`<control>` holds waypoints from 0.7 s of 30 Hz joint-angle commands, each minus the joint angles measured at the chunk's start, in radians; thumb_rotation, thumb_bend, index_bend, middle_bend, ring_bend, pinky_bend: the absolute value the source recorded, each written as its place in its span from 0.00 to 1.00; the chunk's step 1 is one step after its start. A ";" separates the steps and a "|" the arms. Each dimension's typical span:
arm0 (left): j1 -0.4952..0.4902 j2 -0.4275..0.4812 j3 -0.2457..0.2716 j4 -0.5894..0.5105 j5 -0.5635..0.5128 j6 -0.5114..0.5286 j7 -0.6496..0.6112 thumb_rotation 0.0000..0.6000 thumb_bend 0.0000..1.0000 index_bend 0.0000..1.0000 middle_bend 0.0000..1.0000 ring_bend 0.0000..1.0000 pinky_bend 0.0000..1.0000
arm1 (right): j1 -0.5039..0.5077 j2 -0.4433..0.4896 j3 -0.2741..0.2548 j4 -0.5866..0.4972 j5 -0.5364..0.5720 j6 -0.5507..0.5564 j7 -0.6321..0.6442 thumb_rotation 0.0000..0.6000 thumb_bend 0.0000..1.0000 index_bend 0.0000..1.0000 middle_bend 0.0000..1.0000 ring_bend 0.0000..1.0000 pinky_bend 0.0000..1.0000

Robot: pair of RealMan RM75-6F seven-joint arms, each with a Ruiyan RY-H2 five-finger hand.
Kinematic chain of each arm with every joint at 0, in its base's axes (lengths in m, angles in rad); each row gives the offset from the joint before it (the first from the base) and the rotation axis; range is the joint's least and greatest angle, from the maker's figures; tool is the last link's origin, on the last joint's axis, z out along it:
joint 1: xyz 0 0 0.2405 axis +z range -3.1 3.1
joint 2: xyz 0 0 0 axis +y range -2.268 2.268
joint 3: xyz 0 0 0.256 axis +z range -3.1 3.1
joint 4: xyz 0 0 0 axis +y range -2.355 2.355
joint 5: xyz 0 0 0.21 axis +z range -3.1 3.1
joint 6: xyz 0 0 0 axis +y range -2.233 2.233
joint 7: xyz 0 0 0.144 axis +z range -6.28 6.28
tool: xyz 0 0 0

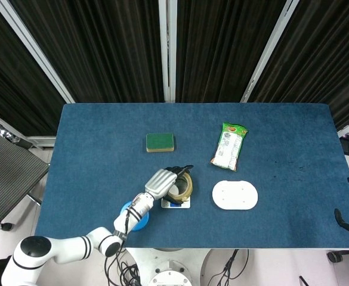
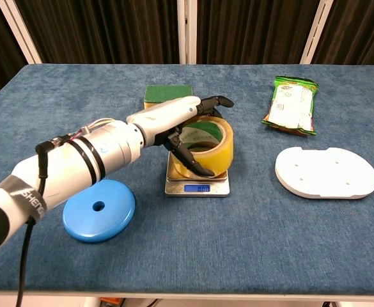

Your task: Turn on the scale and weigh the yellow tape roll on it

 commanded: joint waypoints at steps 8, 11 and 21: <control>-0.001 0.002 0.012 0.023 0.029 0.007 -0.022 1.00 0.20 0.07 0.13 0.04 0.26 | 0.003 0.000 0.001 -0.006 0.002 -0.006 -0.013 1.00 0.31 0.00 0.00 0.00 0.00; -0.005 0.021 0.025 0.009 0.036 -0.012 -0.017 1.00 0.17 0.06 0.06 0.00 0.18 | 0.003 0.000 0.001 -0.008 0.003 -0.007 -0.016 1.00 0.31 0.00 0.00 0.00 0.00; 0.009 0.066 0.027 -0.068 0.050 0.018 0.006 1.00 0.16 0.04 0.00 0.00 0.08 | -0.001 0.003 0.002 -0.009 0.008 -0.005 -0.013 1.00 0.31 0.00 0.00 0.00 0.00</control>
